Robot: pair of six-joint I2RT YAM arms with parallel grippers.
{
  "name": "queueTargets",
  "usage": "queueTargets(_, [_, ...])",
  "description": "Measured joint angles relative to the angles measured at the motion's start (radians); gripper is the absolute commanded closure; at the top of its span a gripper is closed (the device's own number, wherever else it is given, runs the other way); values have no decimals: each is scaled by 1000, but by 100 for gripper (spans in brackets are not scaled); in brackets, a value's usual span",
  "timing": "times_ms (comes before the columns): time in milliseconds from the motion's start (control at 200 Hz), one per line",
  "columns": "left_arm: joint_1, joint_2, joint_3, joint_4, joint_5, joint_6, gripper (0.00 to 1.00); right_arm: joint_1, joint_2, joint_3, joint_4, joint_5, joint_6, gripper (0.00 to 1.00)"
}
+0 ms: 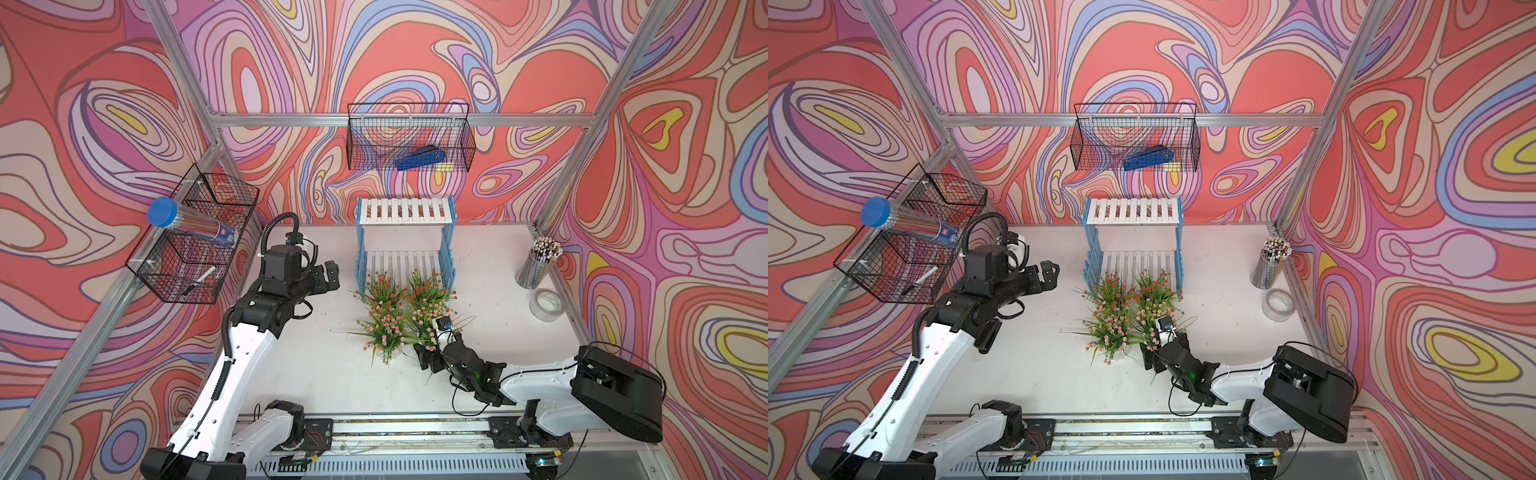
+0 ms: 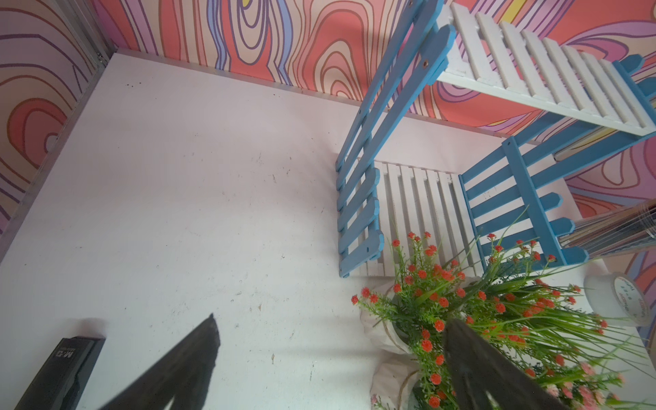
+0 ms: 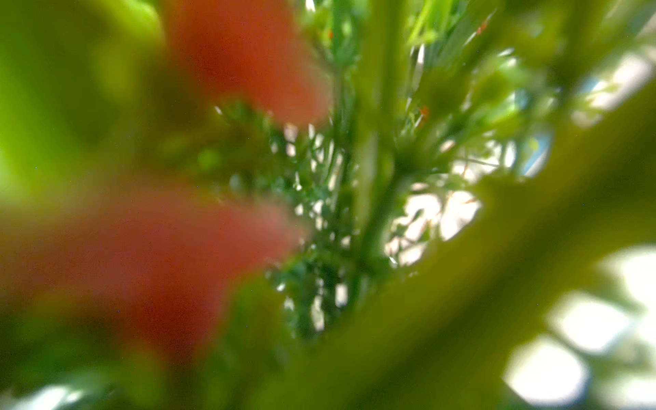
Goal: Place the baby's breath potted plants on the rack by color
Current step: Pick up the baby's breath potted plant from the center of the board, then place the baby's breath potted plant on the rack.
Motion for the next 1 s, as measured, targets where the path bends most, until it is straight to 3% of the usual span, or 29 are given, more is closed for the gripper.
queueTargets(305, [0,-21,-2,0,1,-8,0,0,-232,47,-319,5,-3,56])
queueTargets(546, [0,-29,-23,2,9,-8,0,0,-378,252,-593,24,-27,59])
queueTargets(806, [0,-32,-32,3,38,-10,0,-17,-302,609,-829,62,-112,63])
queueTargets(1002, [0,-32,-34,3,68,-19,0,-157,-94,985,-938,-29,-203,63])
